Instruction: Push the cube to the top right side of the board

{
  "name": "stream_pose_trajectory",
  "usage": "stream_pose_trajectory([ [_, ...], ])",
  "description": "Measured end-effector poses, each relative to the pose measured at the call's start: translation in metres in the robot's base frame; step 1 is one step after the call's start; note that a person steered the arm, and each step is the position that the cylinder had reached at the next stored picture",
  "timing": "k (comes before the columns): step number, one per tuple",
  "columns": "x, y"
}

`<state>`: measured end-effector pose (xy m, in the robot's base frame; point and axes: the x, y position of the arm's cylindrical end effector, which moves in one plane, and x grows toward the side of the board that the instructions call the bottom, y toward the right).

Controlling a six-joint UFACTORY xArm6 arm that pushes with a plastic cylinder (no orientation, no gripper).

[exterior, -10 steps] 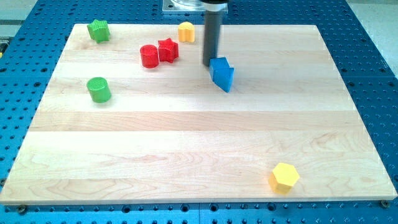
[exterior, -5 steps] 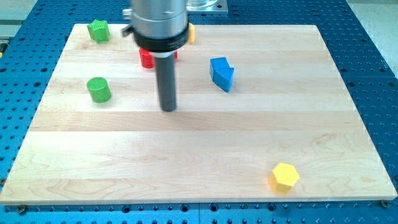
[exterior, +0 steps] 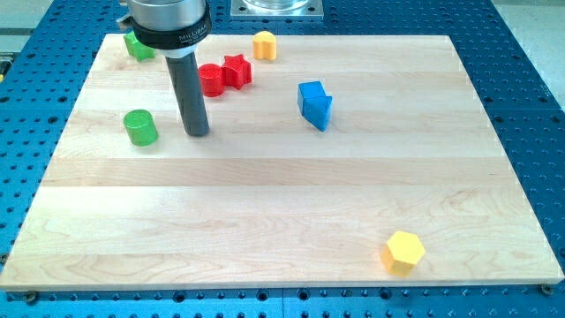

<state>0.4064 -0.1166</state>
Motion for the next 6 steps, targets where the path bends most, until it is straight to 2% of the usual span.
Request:
stream_pose_trajectory([
  [3,-0.001,-0.011],
  [4,-0.007,0.056],
  [5,-0.037,0.153],
  [6,-0.079,0.199],
])
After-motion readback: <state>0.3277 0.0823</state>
